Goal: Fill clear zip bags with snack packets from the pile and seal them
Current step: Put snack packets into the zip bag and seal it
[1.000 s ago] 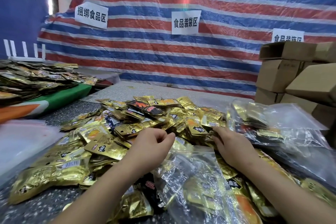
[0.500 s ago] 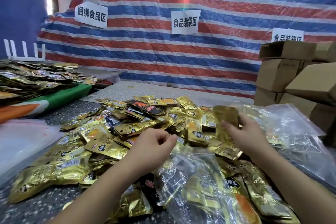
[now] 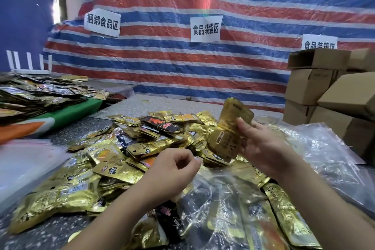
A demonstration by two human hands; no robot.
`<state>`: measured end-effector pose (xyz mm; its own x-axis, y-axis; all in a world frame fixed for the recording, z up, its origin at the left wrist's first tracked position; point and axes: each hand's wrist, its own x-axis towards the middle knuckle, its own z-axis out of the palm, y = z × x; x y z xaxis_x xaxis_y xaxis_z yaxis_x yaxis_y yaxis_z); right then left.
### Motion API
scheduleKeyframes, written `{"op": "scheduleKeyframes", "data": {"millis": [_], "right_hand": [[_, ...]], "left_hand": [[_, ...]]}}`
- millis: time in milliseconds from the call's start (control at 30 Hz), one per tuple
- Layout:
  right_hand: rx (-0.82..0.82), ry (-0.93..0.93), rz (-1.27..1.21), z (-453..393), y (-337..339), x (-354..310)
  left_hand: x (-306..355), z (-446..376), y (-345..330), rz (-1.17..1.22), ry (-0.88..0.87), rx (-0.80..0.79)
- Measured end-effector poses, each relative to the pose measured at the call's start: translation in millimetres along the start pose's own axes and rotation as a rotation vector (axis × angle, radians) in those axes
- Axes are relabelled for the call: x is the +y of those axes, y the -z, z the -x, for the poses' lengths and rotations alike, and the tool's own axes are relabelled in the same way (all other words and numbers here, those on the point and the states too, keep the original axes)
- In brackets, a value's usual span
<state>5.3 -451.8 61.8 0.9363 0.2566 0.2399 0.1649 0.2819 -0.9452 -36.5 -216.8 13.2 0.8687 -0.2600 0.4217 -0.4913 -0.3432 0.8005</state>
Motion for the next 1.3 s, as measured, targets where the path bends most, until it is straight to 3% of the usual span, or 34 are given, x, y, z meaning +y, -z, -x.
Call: {"op": "scheduleKeyframes", "data": {"millis": [267, 400, 567, 700, 800, 933, 1100, 1300], "right_hand": [[-0.204, 0.041, 0.616, 5, -4, -5], [-0.243, 0.009, 0.652, 4, -5, -5], [-0.419, -0.137, 0.714, 5, -3, -12], [-0.411, -0.130, 0.727, 2, -3, -13], [-0.337, -0.075, 0.672, 0, -1, -15], [-0.303, -0.051, 0.652, 1, -2, -20], [-0.467, -0.140, 0.904, 7, -14, -25], [-0.479, -0.163, 1.102, 12, -26, -30]], "left_hand": [[7, 0, 3, 0.022, -0.067, 0.125], [6, 1, 3, 0.050, -0.091, 0.139], [5, -2, 2, 0.100, -0.052, 0.209], [5, -5, 3, 0.266, 0.018, 0.214], [6, -8, 5, 0.445, 0.147, 0.141], [7, -5, 4, 0.458, 0.218, -0.011], [14, -1, 2, 0.393, 0.195, -0.062], [12, -2, -2, 0.363, 0.229, -0.071]]}}
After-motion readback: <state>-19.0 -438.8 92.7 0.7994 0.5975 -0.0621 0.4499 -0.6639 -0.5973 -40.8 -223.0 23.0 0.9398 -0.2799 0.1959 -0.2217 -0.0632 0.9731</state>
